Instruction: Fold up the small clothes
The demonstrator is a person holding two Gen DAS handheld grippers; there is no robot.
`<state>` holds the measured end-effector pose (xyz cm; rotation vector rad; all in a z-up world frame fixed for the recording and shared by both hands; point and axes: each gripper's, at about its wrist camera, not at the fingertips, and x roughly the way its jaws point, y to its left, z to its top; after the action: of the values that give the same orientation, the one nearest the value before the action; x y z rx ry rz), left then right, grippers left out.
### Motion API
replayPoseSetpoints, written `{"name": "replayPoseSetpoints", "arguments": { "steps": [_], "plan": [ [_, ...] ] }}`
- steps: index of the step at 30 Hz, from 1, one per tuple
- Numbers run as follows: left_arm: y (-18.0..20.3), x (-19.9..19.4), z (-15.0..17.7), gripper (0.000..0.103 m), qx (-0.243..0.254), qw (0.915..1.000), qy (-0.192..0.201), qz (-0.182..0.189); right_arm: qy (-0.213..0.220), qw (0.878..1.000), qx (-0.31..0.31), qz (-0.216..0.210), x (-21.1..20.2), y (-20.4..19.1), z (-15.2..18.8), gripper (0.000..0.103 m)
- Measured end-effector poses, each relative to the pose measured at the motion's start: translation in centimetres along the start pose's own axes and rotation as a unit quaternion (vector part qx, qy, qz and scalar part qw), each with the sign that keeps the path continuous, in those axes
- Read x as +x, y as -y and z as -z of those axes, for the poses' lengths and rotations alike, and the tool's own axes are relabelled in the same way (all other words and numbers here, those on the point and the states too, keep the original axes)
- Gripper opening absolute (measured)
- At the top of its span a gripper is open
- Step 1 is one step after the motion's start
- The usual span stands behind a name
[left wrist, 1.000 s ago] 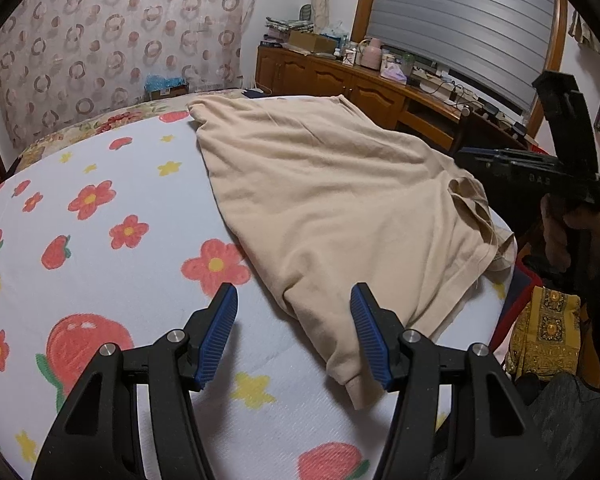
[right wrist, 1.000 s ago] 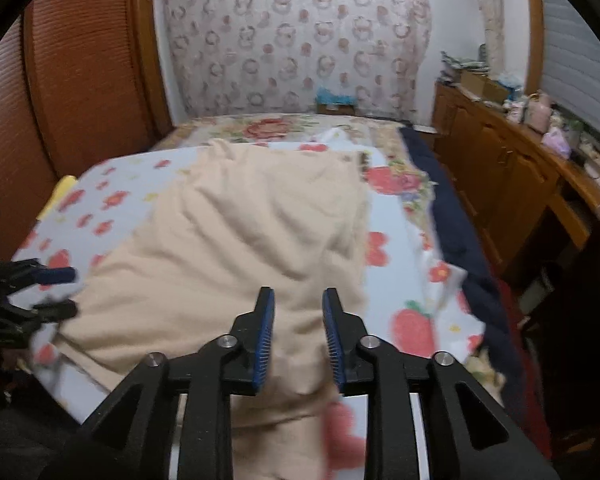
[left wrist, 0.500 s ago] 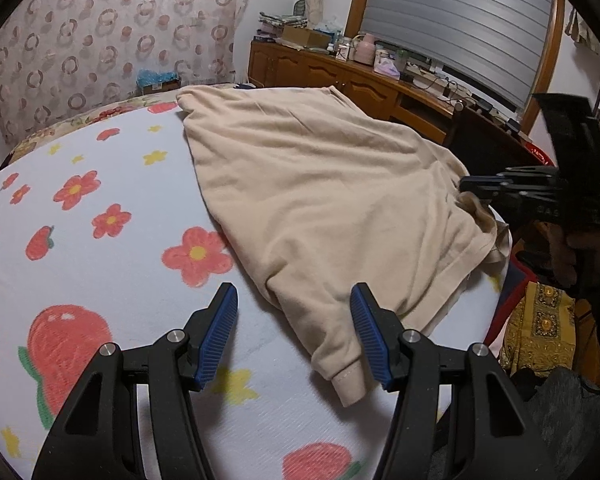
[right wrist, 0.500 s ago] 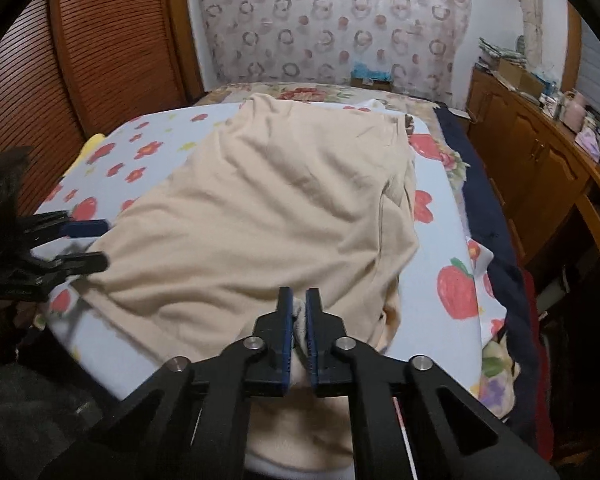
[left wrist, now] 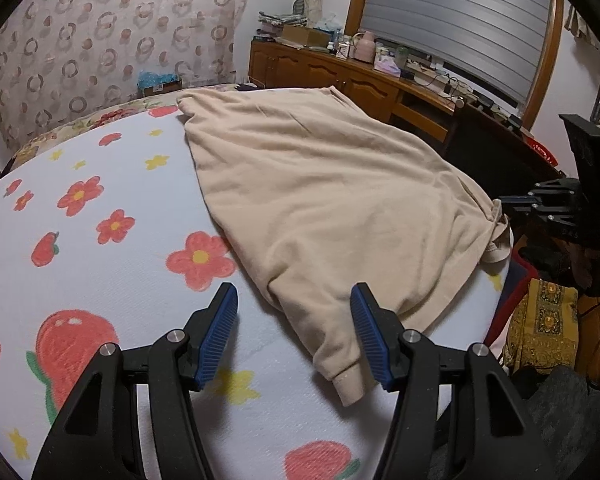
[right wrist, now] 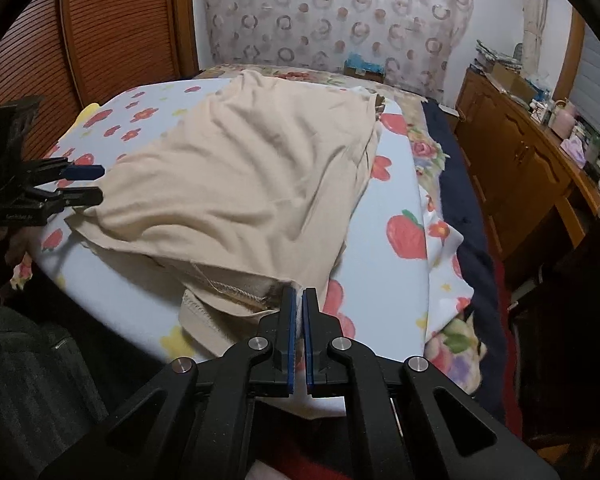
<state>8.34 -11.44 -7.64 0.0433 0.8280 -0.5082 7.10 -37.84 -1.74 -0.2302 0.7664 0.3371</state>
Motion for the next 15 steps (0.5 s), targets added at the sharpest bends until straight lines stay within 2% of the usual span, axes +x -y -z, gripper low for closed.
{"name": "replayPoseSetpoints", "arguments": {
  "steps": [2, 4, 6, 11, 15],
  "plan": [
    [0.0, -0.1, 0.0, 0.060, 0.001, 1.0000, 0.001, -0.001, 0.005, 1.000, 0.005, 0.004, -0.3, -0.1, -0.5, 0.005],
    [-0.1, -0.2, 0.1, 0.060, -0.001, 1.0000, 0.000, 0.000, 0.016, 1.000, 0.019, 0.005, -0.7, 0.1, -0.9, 0.011],
    [-0.2, -0.3, 0.1, 0.060, -0.002, 1.0000, -0.001, 0.001, 0.031, 0.999, 0.028, 0.019, -0.8, 0.2, -1.0, 0.024],
    [-0.4, -0.7, 0.6, 0.060, 0.006, 0.9999, -0.013, -0.006, 0.051, 0.997, 0.058, 0.021, -0.1, 0.2, -0.8, 0.042],
    [-0.9, -0.7, 1.0, 0.060, -0.002, 0.9997, -0.022, -0.005, 0.037, 0.997, 0.069, 0.020, 1.5, 0.1, -0.3, 0.045]
  ]
}}
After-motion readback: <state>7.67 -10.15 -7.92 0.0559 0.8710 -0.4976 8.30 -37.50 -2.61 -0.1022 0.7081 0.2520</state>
